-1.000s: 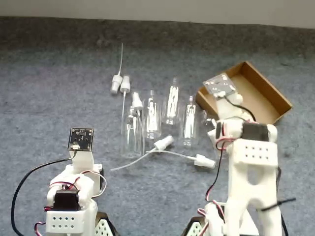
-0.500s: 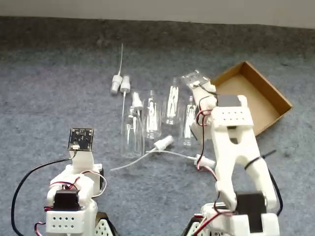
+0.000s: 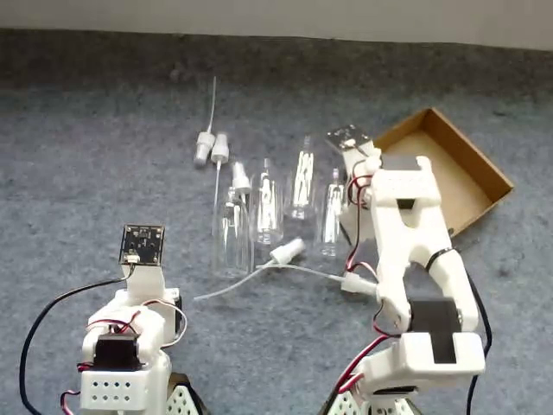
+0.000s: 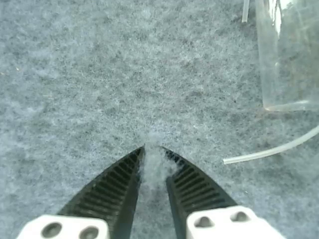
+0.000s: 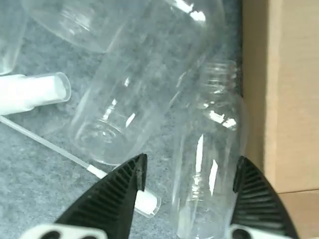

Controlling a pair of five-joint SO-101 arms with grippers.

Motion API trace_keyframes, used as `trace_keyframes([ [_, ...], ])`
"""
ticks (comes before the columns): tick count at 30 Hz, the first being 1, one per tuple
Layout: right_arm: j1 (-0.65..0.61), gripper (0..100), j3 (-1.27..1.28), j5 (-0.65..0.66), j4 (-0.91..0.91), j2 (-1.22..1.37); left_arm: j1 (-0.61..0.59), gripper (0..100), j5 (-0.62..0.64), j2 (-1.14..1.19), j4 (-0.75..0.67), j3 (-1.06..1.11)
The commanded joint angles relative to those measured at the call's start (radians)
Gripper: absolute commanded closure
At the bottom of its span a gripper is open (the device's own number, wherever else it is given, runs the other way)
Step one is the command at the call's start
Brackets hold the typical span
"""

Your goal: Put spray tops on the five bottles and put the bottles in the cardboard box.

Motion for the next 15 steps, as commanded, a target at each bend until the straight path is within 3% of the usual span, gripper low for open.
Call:
trace_keyframes([
  [1,0.027,75.2,-0.031,-0.005,-0.041,0.024,0.021,100,-0.006,-0.005,0.003,0.022],
  [15,0.027,75.4,-0.028,-0.005,-0.139,0.114,0.021,100,-0.006,-0.005,0.003,0.022],
])
